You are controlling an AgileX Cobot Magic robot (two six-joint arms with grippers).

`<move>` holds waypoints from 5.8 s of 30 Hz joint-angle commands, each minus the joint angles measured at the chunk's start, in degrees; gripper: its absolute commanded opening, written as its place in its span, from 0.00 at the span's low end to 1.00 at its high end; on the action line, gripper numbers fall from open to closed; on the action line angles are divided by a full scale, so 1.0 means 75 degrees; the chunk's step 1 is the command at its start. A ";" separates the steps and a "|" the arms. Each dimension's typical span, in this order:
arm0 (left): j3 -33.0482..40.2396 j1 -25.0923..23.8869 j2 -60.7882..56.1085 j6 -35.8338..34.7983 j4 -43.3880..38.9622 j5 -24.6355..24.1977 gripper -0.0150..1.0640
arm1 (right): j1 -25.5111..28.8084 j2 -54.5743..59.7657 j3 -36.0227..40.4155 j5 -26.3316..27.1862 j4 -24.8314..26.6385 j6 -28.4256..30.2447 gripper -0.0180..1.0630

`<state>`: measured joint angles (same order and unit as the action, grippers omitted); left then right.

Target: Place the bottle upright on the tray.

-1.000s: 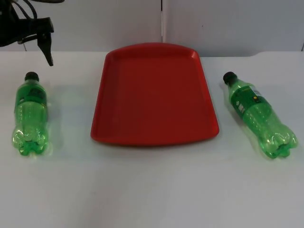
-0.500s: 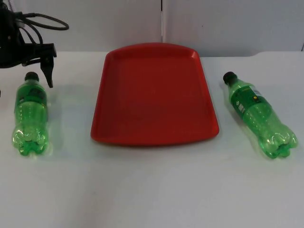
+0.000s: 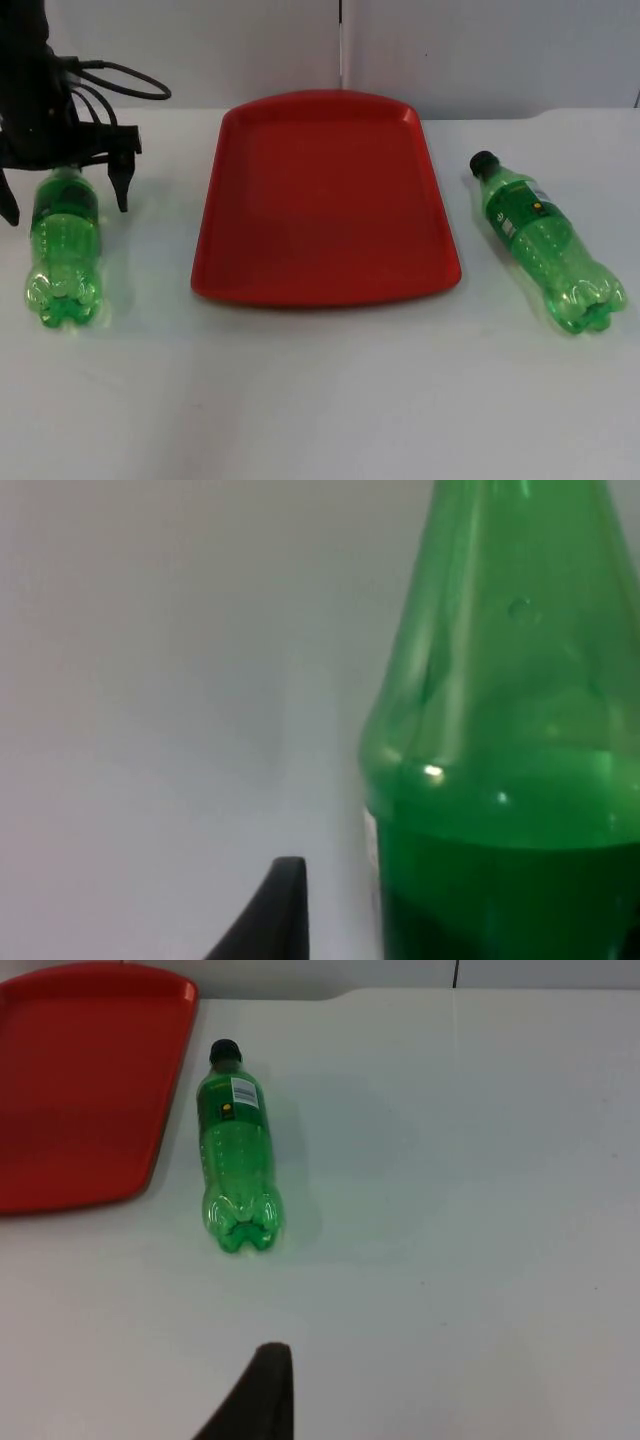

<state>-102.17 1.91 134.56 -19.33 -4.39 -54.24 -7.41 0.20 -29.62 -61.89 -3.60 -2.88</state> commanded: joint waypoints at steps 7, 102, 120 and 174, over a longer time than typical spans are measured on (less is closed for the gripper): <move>-0.0048 0.0005 0.0337 -0.0087 0.0327 0.0321 0.99 | 0.0054 -0.0026 0.0013 0.0008 -0.0034 0.0034 0.98; -0.0050 0.0124 -0.2482 0.6591 0.7267 0.3337 0.01 | 0.0054 -0.0026 0.0013 0.0008 -0.0037 0.0106 0.98; -0.0124 0.1482 -0.2310 1.4590 1.3729 0.6380 0.01 | 0.0054 -0.0026 0.0013 0.0008 -0.0037 0.0106 0.98; -0.1815 0.2844 -0.0046 1.0815 1.0531 1.0260 0.01 | 0.0054 -0.0026 0.0013 0.0008 -0.0037 0.0106 0.98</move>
<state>-116.00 22.24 134.93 72.74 82.36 17.42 -7.41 0.20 -29.62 -62.00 -3.60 -2.64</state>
